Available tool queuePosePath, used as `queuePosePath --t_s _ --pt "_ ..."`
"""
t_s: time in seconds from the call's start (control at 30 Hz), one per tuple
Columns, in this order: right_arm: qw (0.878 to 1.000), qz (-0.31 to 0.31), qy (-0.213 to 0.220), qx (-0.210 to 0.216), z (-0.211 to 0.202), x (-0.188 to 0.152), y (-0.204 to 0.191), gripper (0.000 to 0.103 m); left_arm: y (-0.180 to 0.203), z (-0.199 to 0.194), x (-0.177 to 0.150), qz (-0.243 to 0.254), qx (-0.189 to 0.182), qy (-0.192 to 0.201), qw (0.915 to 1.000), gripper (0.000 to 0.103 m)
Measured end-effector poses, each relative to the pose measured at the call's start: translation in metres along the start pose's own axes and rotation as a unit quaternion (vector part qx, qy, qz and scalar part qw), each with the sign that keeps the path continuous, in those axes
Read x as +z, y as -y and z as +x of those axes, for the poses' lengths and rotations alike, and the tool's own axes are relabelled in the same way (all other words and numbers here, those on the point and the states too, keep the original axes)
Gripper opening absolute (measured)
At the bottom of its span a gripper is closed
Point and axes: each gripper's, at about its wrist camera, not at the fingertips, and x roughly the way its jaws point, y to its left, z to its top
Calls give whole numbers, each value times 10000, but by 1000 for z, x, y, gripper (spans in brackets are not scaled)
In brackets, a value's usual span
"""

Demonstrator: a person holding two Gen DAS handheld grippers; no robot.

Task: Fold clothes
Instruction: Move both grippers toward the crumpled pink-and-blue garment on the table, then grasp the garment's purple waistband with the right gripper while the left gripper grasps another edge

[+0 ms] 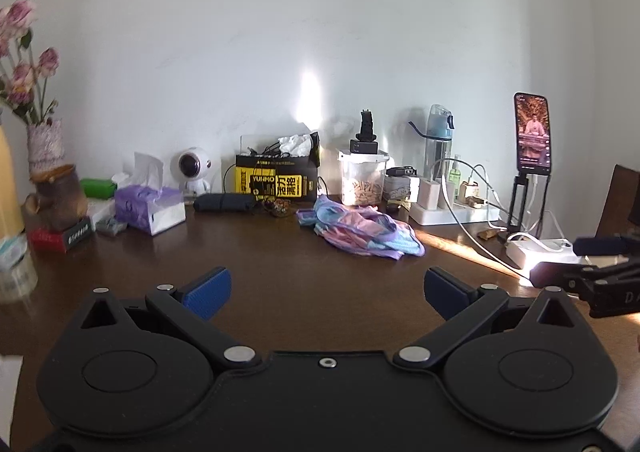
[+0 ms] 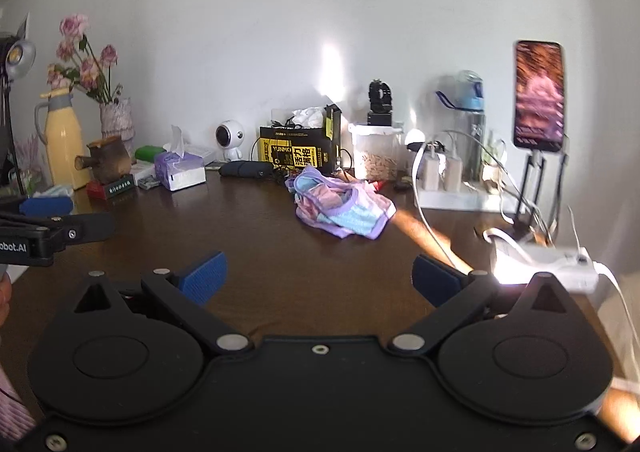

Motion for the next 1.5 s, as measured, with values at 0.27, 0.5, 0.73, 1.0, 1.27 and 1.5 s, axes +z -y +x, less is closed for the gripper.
queuePosePath --t_s 0.27,0.5,0.73,1.0,1.27,1.5 --pt "9984 302 -467 75 149 49 32 101 -12 125 28 324 126 -179 9992 103" --pt "9927 588 -1041 -167 278 71 57 53 -21 191 40 529 42 -253 9983 103" --pt "9868 535 -1527 108 321 65 60 6 -7 239 35 1806 -247 -138 9832 103" --pt "9845 -1450 -690 712 169 46 11 6 19 181 9 2610 -1120 54 9588 103" --pt "9881 -1063 -897 659 45 -15 -4 6 83 110 -56 3943 -1552 159 9057 103" --pt "9973 -380 -340 527 -6 -10 7 6 107 51 -65 3101 -1804 -124 9334 103"
